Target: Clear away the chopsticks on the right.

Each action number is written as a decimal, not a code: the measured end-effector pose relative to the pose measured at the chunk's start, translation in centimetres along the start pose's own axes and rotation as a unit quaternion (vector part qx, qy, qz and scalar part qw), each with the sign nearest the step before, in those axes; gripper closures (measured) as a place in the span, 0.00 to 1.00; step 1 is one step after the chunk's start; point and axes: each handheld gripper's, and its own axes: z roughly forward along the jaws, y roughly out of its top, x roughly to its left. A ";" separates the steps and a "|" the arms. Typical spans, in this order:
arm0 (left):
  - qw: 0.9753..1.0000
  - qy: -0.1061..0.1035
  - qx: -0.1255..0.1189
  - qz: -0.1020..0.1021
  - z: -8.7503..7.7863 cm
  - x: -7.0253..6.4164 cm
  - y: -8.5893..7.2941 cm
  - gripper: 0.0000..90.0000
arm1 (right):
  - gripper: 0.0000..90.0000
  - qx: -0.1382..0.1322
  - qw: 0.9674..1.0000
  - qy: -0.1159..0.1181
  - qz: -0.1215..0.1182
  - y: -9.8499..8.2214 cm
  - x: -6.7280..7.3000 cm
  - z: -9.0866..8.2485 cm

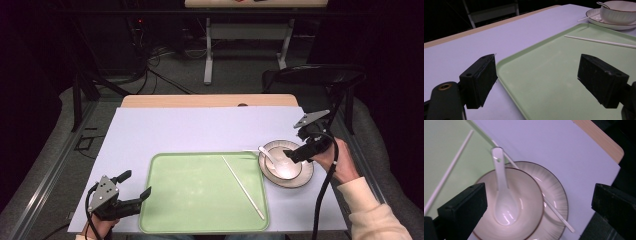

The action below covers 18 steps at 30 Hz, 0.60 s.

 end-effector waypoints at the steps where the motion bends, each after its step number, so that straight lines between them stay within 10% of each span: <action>1: 1.000 0.000 0.000 0.000 0.0 0.0 0.0 0.17 | 0.00 0.000 1.000 0.000 0.000 0.0 0.0 0.0; 18: 1.000 -0.002 0.001 -0.001 0.0 0.0 0.0 0.17 | 0.00 0.070 0.997 0.004 -0.018 -0.2 -5.2 3.6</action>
